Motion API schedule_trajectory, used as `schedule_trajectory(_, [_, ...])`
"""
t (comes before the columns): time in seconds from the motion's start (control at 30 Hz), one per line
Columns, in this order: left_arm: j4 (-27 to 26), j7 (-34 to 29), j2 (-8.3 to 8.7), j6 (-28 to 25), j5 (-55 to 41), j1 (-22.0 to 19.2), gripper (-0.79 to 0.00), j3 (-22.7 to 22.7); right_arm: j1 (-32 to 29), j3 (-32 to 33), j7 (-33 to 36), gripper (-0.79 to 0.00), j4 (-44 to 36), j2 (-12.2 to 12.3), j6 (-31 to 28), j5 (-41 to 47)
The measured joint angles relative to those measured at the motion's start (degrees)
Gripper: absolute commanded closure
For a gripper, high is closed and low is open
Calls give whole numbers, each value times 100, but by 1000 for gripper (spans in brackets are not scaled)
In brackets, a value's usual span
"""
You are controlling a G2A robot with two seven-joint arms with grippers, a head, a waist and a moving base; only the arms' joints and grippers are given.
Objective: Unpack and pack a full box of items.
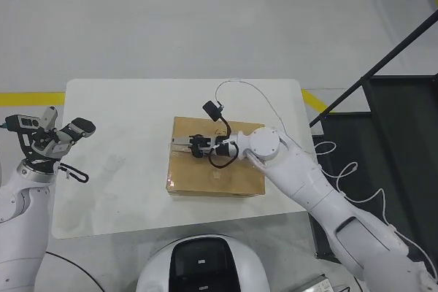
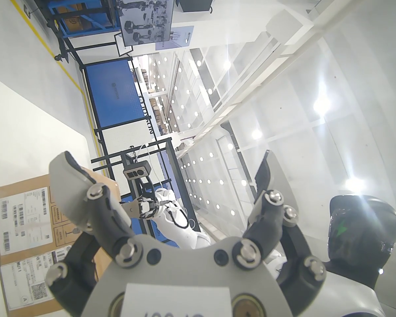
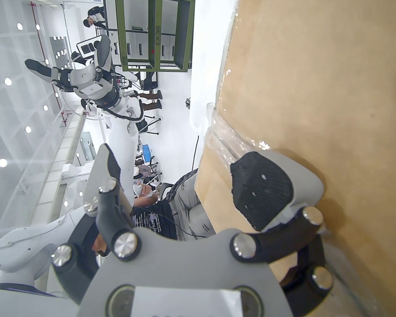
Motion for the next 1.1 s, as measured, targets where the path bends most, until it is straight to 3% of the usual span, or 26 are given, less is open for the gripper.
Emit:
schedule_trajectory(0.27, [0,0,0,0,0,0,-785,0,-763,735,119,-785,-917,312,325,-407])
schedule_trajectory(0.63, [0,0,0,0,0,0,-785,0,-1972,2036,132,-785,-1522,699,608,-543])
schedule_trajectory(1.1, [0,0,0,0,0,0,-785,0,-3384,3451,-4,-785,-2212,986,618,-397])
